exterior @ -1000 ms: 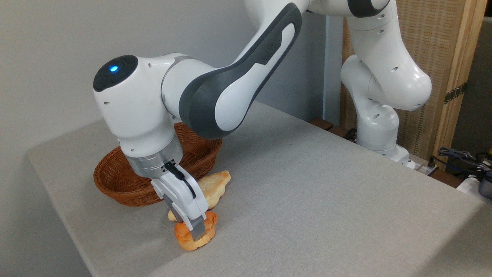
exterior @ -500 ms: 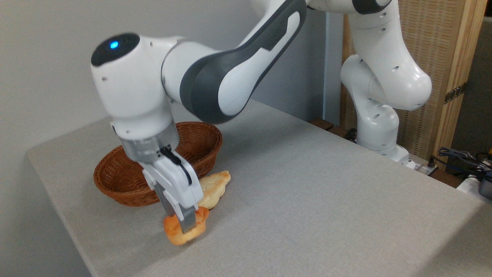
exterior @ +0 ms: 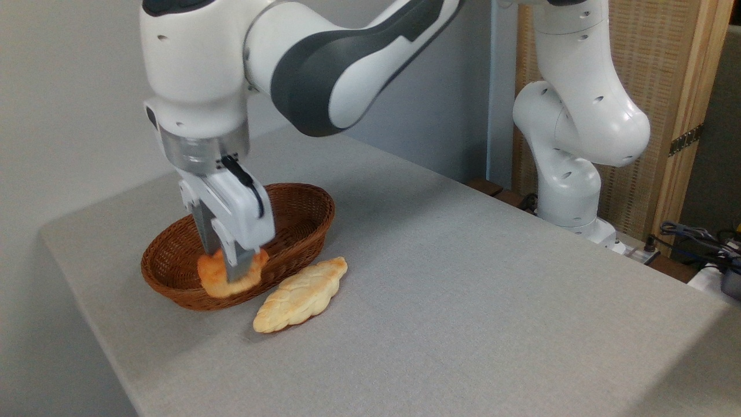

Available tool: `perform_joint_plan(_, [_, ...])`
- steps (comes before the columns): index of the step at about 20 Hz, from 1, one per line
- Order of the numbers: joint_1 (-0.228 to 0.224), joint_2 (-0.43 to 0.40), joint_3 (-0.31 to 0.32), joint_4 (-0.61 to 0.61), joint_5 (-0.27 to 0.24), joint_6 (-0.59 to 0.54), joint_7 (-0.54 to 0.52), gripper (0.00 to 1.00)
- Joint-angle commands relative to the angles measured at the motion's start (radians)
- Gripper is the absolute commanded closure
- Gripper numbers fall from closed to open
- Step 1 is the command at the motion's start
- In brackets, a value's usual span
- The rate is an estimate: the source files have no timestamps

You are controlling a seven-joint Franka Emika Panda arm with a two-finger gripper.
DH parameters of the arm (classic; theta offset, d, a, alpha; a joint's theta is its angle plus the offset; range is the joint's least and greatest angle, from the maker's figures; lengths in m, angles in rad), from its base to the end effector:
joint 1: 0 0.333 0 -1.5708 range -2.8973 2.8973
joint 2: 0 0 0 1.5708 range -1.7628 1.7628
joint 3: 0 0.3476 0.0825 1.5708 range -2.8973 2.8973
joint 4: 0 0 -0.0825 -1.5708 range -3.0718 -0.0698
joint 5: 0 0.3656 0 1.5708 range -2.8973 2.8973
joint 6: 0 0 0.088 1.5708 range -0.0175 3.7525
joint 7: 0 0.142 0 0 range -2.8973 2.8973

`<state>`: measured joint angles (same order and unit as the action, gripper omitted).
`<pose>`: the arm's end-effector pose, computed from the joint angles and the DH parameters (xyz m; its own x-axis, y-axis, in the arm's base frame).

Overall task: Put bread into the basket
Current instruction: 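Lift the bun and carry it over the wicker basket, then lower the bun into the basket and open the gripper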

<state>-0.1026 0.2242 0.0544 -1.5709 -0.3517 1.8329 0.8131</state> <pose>0.6245 -0.0727 0.5206 0.7081 -0.6596 0.2520 -0.7052 -0.6785 0.2058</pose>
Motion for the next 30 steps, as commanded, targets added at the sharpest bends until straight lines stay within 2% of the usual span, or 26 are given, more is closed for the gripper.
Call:
perform_joint_plan(1, [-0.005,-0.009,-0.083,-0.008,-0.023,0.006,-0.038,0.48])
perform_joint_plan(3, [-0.005,-0.006,-0.125,-0.008,-0.018,0.011,-0.063,0.47])
perform_joint_plan(4, [-0.005,-0.002,-0.148,-0.008,-0.013,0.020,-0.087,0.35])
perform_joint_plan(7, [-0.006,0.013,-0.189,-0.008,-0.010,0.071,-0.141,0.25])
perform_joint_plan(9, [-0.006,0.035,-0.215,-0.008,0.000,0.098,-0.167,0.05])
perform_joint_plan(10, [-0.006,0.038,-0.218,-0.008,0.010,0.101,-0.170,0.00])
perform_joint_plan(12, [-0.008,0.053,-0.235,-0.008,0.046,0.104,-0.169,0.00])
perform_joint_plan(14, [-0.008,0.060,-0.245,-0.008,0.056,0.104,-0.169,0.00])
perform_joint_plan(21, [-0.008,0.053,-0.242,-0.008,0.059,0.104,-0.167,0.00])
perform_joint_plan(25, [0.006,0.008,-0.205,-0.008,0.117,0.100,-0.163,0.00])
perform_joint_plan(28, [0.004,-0.038,-0.140,-0.009,0.201,0.082,-0.161,0.00])
perform_joint_plan(30, [0.004,-0.057,-0.099,-0.009,0.220,0.068,-0.158,0.00])
